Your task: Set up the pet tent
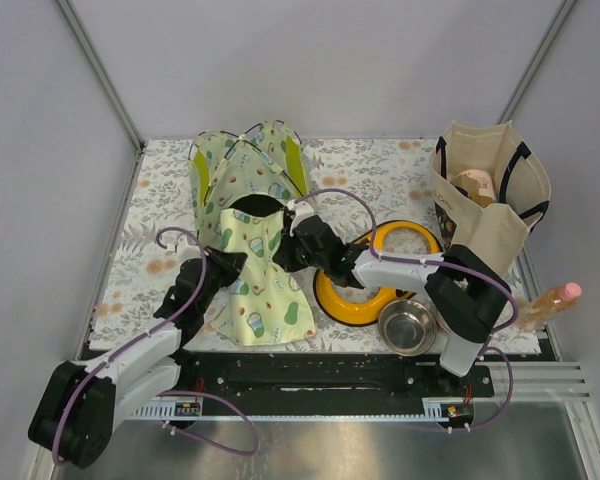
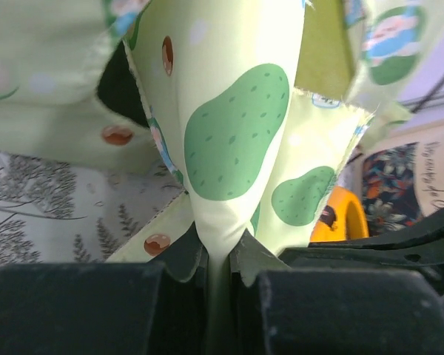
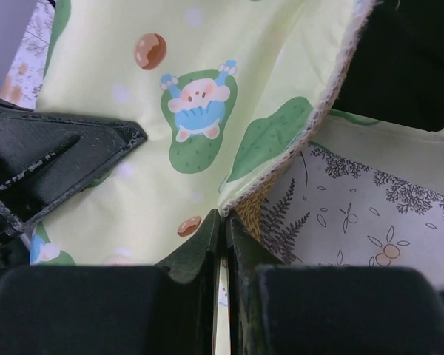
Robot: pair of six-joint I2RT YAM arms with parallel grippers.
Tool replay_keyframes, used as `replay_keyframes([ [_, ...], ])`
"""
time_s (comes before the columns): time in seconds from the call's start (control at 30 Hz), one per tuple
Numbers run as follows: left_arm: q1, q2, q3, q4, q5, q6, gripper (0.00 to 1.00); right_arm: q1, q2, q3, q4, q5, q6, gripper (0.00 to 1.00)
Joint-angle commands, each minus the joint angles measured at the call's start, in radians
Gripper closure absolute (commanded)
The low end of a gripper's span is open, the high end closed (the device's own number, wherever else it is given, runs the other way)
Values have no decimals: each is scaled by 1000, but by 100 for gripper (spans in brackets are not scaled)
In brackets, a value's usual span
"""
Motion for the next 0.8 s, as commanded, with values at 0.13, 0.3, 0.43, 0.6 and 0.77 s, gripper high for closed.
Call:
replay_keyframes([
  [0.13,-7,218,98,43,21,-25,100,25,123,181,12,75,-38,99],
  [0.3,-7,333,184,54,79,-13,100,40,173,275,-40,110,-104,94],
  [0.43,-7,376,216,52,108,-31,100,46,196,338,-86,141,-162,89],
  [0.6,-5,367,246,17,107,-45,100,45,223,413,-132,190,-257,84],
  [0.77,-7,358,294,-87,77,-60,100,45,330,626,-354,214,-348,84],
])
